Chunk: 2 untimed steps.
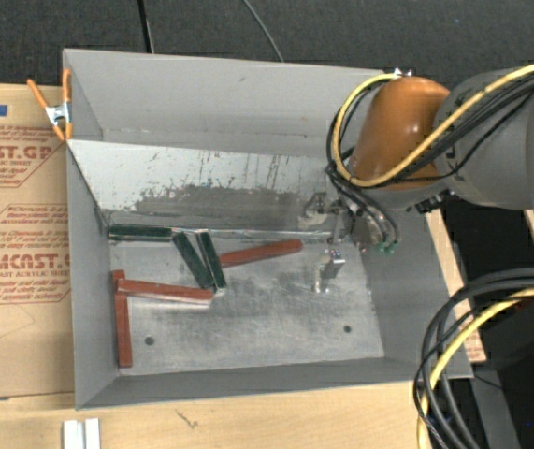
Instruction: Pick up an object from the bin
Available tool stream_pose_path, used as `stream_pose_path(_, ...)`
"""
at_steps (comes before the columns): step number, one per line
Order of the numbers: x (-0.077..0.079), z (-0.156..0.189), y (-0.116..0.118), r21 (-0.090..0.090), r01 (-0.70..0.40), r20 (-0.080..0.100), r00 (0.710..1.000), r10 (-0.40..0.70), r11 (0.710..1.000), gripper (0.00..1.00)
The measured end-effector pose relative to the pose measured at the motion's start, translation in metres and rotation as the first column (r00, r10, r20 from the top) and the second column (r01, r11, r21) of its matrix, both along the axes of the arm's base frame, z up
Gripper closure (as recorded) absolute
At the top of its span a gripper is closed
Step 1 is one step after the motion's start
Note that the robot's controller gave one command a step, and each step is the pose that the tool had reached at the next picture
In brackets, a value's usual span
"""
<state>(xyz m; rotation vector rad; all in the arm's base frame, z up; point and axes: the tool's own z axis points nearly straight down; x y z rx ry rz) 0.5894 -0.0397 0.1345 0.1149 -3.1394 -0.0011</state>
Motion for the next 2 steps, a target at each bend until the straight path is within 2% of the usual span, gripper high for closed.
stream_pose_path(1,-0.001,-0.015,0.017,-0.001,0.021,0.004,1.000,-0.021,1.000,0.00)
stream_pose_path(2,0.001,-0.047,0.055,0.000,0.042,0.002,0.999,-0.042,0.999,1.00)
